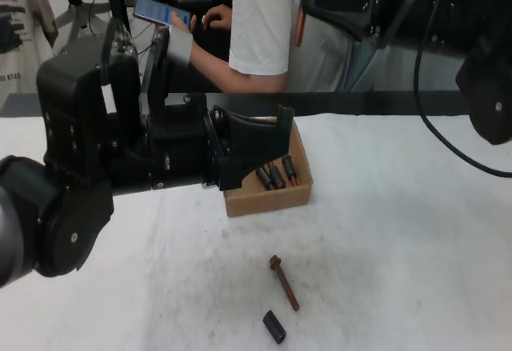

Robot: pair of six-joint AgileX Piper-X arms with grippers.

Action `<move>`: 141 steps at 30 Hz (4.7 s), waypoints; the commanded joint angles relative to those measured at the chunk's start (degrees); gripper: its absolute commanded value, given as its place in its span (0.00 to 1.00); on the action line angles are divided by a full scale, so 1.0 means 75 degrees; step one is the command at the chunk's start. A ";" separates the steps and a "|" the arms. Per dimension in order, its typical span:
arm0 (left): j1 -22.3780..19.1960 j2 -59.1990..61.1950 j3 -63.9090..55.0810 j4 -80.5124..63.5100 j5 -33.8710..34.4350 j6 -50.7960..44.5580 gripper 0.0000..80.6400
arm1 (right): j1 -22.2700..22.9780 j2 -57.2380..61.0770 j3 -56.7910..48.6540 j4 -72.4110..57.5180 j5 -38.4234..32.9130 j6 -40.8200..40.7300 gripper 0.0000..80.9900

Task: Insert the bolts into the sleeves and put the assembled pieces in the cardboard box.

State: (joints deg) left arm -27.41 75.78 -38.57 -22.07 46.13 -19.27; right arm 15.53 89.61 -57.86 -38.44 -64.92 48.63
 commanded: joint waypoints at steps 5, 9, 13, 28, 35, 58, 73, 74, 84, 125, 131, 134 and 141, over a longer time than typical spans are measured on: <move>-0.0026 -0.0136 -0.0012 -0.0182 -0.0157 0.0025 0.00 | 0.0398 0.0059 -0.0087 0.0041 -0.0014 -0.0156 0.01; -0.0026 -0.0136 -0.0012 -0.0182 -0.0225 0.0025 0.00 | 0.0519 0.0056 -0.0072 0.0041 0.0045 -0.0173 0.01; 0.0027 -0.0136 -0.0012 -0.0182 -0.0383 0.0118 0.00 | 0.0507 0.0056 -0.0072 0.0041 -0.0006 -0.0139 0.01; 0.0373 -0.0119 -0.0012 -0.0639 -0.0195 -0.0123 0.00 | 0.0510 0.0056 -0.0072 0.0012 0.0033 -0.0095 0.01; 0.0373 -0.0119 -0.0012 -0.0638 -0.0020 -0.0123 0.00 | 0.0492 0.0056 -0.0072 0.0012 0.0030 -0.0141 0.01; 0.0373 -0.0119 -0.0012 -0.0638 0.0039 -0.0228 0.00 | 0.0492 0.0056 -0.0072 0.0693 0.0047 -0.0718 0.01; 0.0373 -0.0119 -0.0012 -0.0638 0.0178 -0.0228 0.00 | 0.0492 0.0056 -0.0072 0.0693 0.0112 -0.0824 0.01; 0.0373 -0.0119 -0.0012 -0.0638 0.0178 -0.0228 0.00 | 0.0492 0.0056 -0.0072 0.0693 0.0091 -0.0824 0.01; 0.0373 -0.0119 -0.0012 -0.0638 0.0153 -0.0228 0.00 | 0.0506 0.0056 0.0037 0.0856 -0.0084 -0.0892 0.01; 0.0373 0.0466 -0.0046 -0.2019 -0.0140 -0.0401 0.00 | 0.0521 0.0056 0.0037 0.0865 -0.1150 -0.1030 0.01; 0.0373 0.0466 -0.0046 -0.2019 -0.0140 -0.0399 0.00 | 0.0521 0.0056 0.0037 0.0865 -0.1177 -0.1030 0.07; 0.0373 0.0466 -0.0046 -0.2019 -0.0140 -0.0399 0.00 | 0.0521 0.0056 0.0037 0.0865 -0.1134 -0.0931 0.23; 0.0373 0.0466 -0.0046 -0.2019 -0.0140 -0.0399 0.00 | 0.0521 0.0056 0.0037 0.0973 -0.0862 -0.0766 0.40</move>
State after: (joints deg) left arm -24.69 79.37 -38.43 -35.98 46.40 -22.30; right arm 19.18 90.17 -57.49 -31.67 -70.30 42.54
